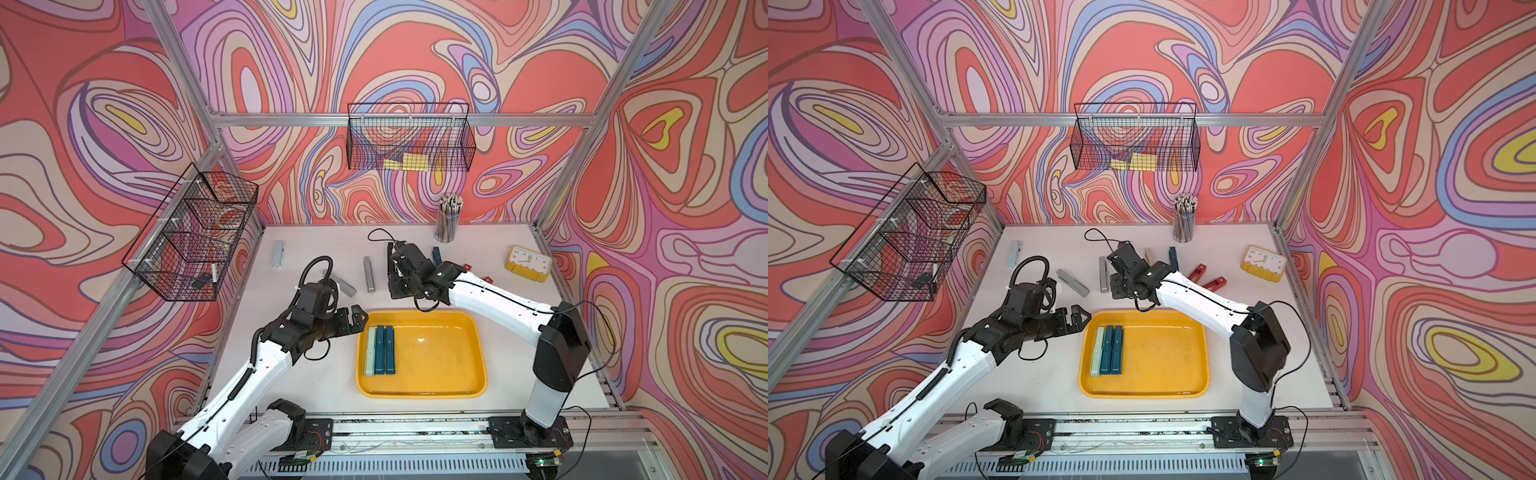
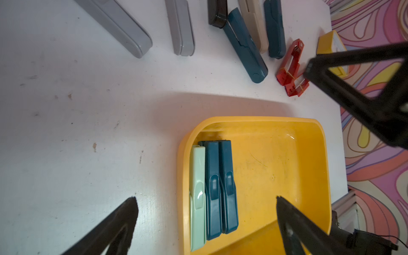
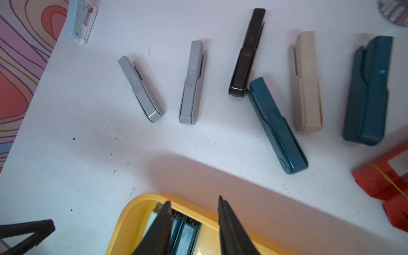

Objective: Put the pruning pliers into the storage box
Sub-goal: Place the pruning pliers in the storage box, then pick up the pruning pliers from the center of the board.

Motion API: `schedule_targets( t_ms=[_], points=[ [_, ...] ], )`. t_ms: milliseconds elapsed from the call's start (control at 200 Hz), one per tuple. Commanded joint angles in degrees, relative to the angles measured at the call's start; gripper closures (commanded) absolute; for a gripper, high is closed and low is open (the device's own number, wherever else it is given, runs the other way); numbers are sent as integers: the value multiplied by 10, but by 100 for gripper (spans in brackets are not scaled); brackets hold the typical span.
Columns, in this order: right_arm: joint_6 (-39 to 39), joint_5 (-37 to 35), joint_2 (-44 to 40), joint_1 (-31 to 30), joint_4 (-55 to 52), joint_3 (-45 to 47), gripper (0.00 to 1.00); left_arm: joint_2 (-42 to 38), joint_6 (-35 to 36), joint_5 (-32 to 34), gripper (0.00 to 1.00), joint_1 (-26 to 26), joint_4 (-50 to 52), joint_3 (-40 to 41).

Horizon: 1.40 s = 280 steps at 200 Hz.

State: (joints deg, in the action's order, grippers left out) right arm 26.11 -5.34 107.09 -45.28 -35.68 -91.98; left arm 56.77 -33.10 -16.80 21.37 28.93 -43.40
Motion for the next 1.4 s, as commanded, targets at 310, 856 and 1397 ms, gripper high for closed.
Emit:
schedule_targets(
  t_ms=[310, 856, 1397],
  points=[
    [-45, 111, 210, 46, 0, -206, 37, 55, -96, -267, 1, -173, -244, 32],
    [-35, 116, 340, 51, -27, -328, 31, 105, -108, -257, 1, -193, -269, 59],
    [-154, 173, 125, 165, -4, -79, 18, 129, -129, -266, 1, -196, -317, 94]
  ],
)
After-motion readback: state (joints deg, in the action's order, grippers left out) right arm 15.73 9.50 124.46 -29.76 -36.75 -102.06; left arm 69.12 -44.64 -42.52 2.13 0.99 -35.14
